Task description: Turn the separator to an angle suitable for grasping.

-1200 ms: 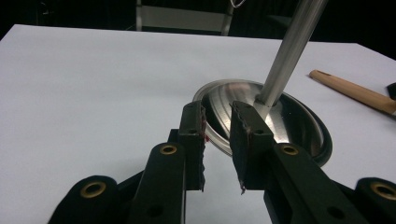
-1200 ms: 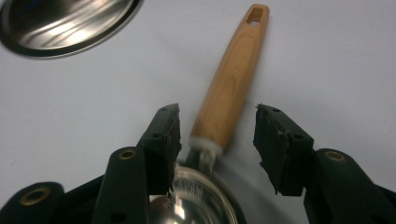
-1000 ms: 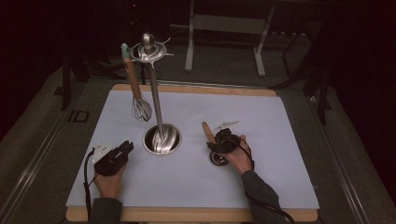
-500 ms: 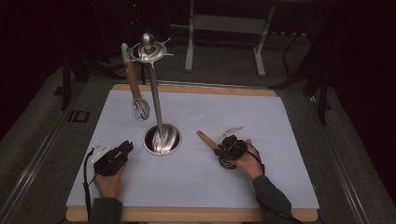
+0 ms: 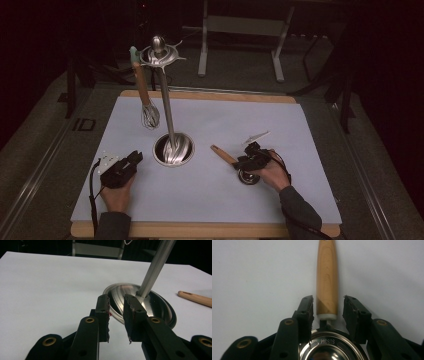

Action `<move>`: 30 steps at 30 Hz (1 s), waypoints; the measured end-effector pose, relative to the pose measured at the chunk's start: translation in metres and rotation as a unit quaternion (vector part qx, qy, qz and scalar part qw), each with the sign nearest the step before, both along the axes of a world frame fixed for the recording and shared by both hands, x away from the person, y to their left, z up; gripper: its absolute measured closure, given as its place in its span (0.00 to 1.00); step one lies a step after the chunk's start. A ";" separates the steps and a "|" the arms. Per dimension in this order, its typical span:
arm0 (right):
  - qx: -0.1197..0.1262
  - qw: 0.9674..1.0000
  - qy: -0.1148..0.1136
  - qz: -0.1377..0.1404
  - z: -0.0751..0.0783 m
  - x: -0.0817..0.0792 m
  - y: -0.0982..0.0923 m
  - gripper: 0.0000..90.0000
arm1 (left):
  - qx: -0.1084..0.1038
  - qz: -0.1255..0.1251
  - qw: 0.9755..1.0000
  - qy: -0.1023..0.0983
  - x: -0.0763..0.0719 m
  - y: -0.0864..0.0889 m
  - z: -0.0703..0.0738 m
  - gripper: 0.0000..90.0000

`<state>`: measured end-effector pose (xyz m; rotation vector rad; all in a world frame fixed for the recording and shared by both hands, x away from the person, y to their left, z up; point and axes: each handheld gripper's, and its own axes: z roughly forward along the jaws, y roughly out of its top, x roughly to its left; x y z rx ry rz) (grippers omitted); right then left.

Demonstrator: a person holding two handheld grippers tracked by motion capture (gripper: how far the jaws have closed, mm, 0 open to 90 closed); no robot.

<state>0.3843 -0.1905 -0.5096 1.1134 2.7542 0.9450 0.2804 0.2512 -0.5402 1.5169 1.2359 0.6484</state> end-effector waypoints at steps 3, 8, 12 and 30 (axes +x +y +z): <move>0.011 0.999 0.037 -0.013 -0.002 0.005 -0.001 0.69 | 0.000 0.000 1.000 0.001 0.000 0.000 0.000 0.83; 0.021 0.998 0.060 -0.016 -0.004 0.006 0.001 0.74 | 0.001 0.000 1.000 0.000 0.000 0.000 0.000 0.83; 0.024 0.997 0.071 -0.012 -0.002 0.004 0.006 0.77 | 0.002 0.001 1.000 0.000 0.000 0.000 0.000 0.83; -0.050 0.997 0.056 0.013 0.005 -0.006 0.032 0.79 | 0.003 0.001 1.000 0.000 0.000 0.000 0.000 0.83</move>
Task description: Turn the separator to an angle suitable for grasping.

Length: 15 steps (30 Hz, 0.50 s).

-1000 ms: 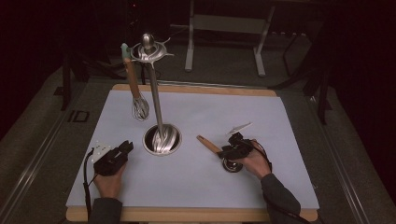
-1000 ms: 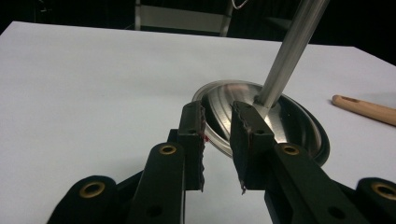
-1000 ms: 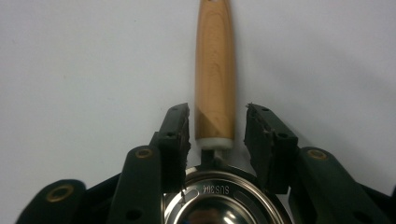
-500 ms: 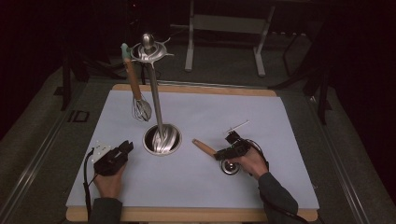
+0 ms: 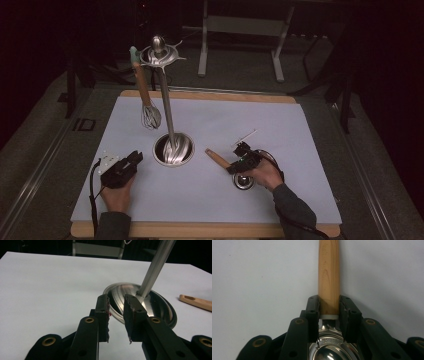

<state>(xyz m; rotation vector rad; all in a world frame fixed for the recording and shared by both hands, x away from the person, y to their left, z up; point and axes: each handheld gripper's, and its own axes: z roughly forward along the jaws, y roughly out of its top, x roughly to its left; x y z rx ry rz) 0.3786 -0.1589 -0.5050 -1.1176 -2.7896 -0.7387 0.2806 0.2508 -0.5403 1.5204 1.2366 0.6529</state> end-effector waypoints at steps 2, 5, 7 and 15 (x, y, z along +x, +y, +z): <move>0.000 1.000 -0.004 0.003 0.001 -0.001 0.000 0.79 | 0.000 0.000 1.000 0.000 0.000 0.000 0.000 0.83; -0.001 1.000 -0.011 0.007 0.002 -0.003 0.001 0.79 | 0.000 0.000 1.000 0.000 0.000 0.000 0.000 0.83; 0.000 1.000 -0.018 0.010 0.004 -0.004 0.001 0.79 | 0.001 0.000 1.000 -0.001 0.000 0.000 0.000 0.83; 0.008 0.999 -0.039 0.032 0.014 -0.007 0.005 0.79 | 0.000 0.001 1.000 0.000 0.000 0.000 0.000 0.83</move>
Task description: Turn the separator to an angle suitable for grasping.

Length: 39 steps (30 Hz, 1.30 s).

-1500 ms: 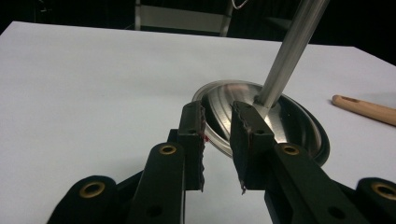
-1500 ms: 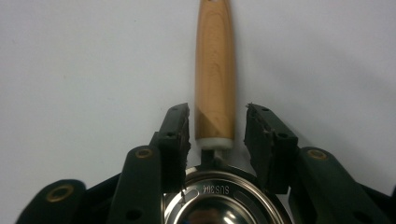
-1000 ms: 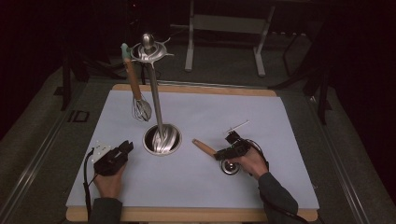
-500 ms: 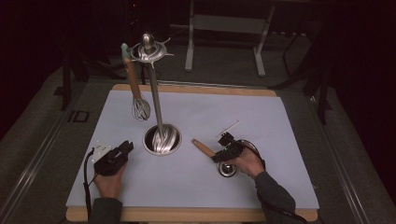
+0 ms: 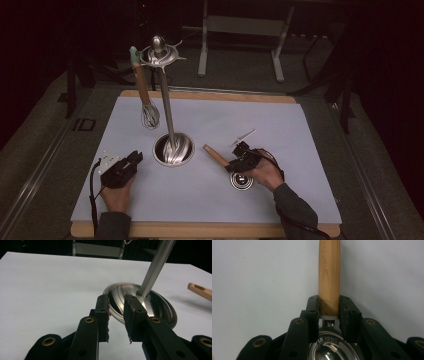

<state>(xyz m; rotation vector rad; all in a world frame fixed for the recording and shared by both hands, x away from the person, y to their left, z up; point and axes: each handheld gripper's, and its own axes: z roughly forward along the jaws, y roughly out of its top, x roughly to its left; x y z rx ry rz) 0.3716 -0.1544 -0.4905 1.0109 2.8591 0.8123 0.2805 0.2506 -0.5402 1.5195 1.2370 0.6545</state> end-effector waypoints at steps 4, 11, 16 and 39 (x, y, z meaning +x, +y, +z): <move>0.005 1.000 -0.017 0.004 0.005 -0.002 0.002 0.79 | 0.000 0.000 1.000 0.000 0.000 0.000 0.000 0.83; 0.014 0.998 -0.059 0.037 0.019 -0.008 0.008 0.79 | 0.000 0.000 1.000 0.000 0.000 0.000 0.000 0.83; 0.021 0.994 -0.087 0.060 0.028 -0.014 0.012 0.79 | 0.000 0.000 1.000 -0.001 0.000 0.000 0.000 0.83; 0.053 0.976 -0.188 0.094 0.072 -0.016 0.012 0.79 | -0.001 0.001 1.000 -0.002 -0.001 0.000 0.000 0.83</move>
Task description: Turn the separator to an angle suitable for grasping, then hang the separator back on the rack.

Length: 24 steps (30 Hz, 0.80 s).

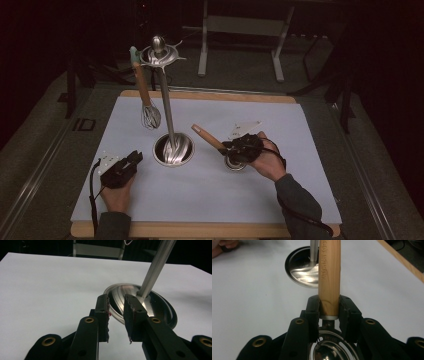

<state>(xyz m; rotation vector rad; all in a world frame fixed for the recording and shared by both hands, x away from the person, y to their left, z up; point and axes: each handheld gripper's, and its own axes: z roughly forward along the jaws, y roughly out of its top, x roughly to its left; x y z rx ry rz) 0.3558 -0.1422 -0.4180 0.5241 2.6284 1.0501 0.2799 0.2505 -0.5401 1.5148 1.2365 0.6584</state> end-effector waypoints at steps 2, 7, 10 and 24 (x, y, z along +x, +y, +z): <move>0.004 1.000 -0.007 0.001 0.003 0.000 0.000 0.79 | 0.000 0.000 1.000 0.000 0.000 0.000 0.000 0.83; 0.008 1.000 -0.020 0.005 0.011 0.000 0.001 0.79 | 0.000 0.000 1.000 0.000 0.000 0.000 0.000 0.83; 0.010 1.000 -0.023 0.007 0.014 0.001 0.002 0.79 | 0.000 0.000 1.000 0.000 0.000 0.000 0.000 0.83; 0.018 0.999 -0.035 0.010 0.022 0.002 0.007 0.79 | -0.002 0.001 1.000 0.001 0.000 0.000 0.000 0.83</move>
